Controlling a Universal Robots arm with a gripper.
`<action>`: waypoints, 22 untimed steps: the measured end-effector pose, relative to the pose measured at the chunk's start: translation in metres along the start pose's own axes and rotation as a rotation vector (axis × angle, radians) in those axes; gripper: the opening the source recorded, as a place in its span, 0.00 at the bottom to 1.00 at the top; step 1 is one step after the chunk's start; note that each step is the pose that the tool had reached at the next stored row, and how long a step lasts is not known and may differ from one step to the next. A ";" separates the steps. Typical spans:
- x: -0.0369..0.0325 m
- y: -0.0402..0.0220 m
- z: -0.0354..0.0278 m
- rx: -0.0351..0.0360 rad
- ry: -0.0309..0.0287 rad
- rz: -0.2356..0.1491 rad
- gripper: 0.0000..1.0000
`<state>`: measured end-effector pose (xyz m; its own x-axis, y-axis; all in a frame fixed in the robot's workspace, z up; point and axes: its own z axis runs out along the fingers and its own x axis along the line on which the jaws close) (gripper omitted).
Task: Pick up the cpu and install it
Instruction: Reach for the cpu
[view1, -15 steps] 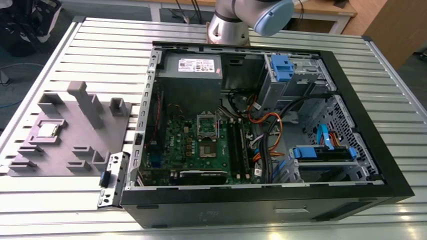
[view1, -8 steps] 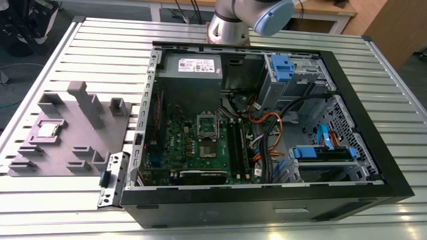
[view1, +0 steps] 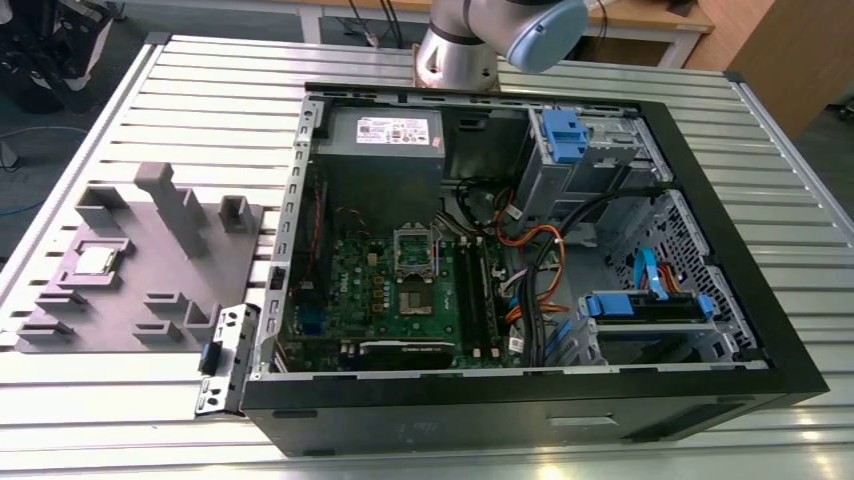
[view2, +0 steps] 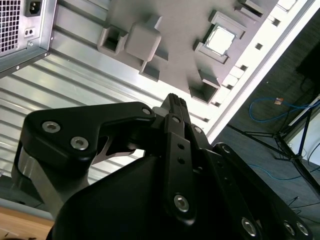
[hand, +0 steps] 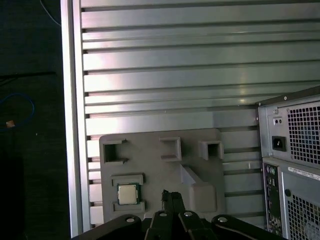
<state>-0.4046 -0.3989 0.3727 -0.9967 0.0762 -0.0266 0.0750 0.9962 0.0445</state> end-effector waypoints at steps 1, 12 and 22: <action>0.0006 -0.0001 0.0002 0.0001 0.0001 0.000 0.11; 0.0078 -0.0008 0.0043 0.0000 0.0001 0.000 0.11; 0.0134 -0.0014 0.0074 0.0000 0.0000 0.000 0.11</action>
<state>-0.4179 -0.3990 0.3649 -0.9967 0.0762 -0.0266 0.0750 0.9962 0.0446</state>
